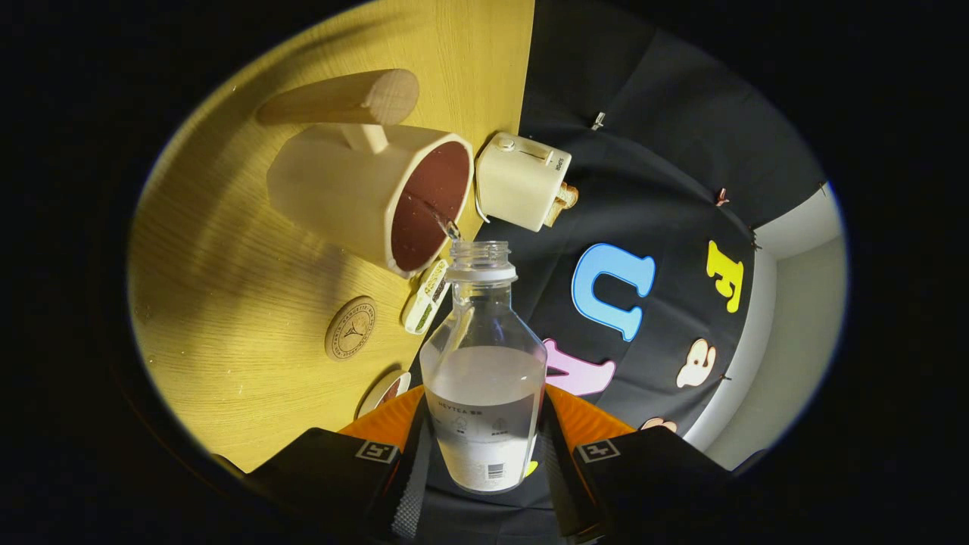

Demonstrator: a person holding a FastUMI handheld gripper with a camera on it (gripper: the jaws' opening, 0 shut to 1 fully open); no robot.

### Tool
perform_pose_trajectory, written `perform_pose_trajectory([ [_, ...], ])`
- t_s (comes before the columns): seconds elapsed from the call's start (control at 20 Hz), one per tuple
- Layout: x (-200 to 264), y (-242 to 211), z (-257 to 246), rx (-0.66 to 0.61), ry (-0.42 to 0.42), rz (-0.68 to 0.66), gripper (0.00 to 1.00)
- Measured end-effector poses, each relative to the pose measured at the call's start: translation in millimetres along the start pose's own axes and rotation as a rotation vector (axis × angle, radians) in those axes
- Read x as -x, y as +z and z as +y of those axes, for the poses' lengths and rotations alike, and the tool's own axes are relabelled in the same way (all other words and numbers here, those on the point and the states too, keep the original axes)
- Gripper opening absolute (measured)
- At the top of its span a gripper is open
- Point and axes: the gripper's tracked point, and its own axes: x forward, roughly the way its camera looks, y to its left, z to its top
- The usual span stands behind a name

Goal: Take the bottle from table, then pour the juice into the cup, finally place the bottle on the coaster

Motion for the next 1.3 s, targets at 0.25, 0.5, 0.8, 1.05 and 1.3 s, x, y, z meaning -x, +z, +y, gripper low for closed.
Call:
perform_pose_trajectory([
  [0.25,-2.1,3.8,-2.4,0.036,-0.012,-0.02,0.7],
  [0.5,0.5,8.2,-3.1,0.075,-0.028,-0.05,0.7],
  [0.8,0.8,8.4,-13.1,0.154,-0.064,-0.087,0.7],
  [1.05,0.6,9.4,-18.1,0.21,-0.086,-0.099,0.7],
  [1.3,1.4,21.0,-28.4,0.3,-0.13,-0.152,0.7],
])
